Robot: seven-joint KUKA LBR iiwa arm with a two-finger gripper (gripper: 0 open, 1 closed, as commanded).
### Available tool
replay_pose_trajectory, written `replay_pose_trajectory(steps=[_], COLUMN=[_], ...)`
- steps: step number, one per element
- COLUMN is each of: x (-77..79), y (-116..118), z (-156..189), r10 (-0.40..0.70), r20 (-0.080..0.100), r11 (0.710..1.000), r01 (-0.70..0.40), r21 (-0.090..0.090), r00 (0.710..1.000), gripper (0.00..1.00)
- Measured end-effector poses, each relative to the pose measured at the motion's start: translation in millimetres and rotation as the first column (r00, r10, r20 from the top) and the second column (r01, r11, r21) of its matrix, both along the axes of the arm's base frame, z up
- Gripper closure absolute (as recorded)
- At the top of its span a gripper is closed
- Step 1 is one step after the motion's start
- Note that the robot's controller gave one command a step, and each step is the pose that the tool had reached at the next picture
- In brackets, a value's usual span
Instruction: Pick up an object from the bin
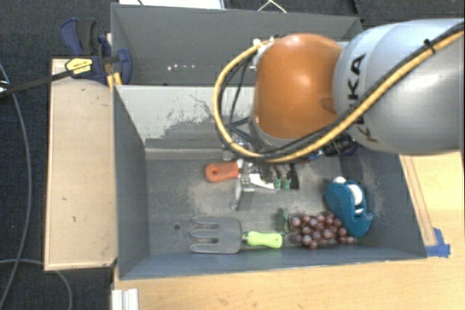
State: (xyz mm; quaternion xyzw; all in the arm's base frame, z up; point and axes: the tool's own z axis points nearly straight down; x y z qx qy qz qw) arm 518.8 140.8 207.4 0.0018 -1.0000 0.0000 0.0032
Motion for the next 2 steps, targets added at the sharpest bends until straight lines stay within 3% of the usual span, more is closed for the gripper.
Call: replay_pose_trajectory(steps=[1, 2], x=[1.8, 59.2], y=[-0.9, -38.6], z=[4.7, -133.3], r10=[-0.007, -0.018], r20=[0.009, 0.009], r11=[1.000, 1.000], r01=[0.007, 0.018], r21=[0.001, 0.002], r00=[1.000, 1.000], gripper=[0.00, 0.00])
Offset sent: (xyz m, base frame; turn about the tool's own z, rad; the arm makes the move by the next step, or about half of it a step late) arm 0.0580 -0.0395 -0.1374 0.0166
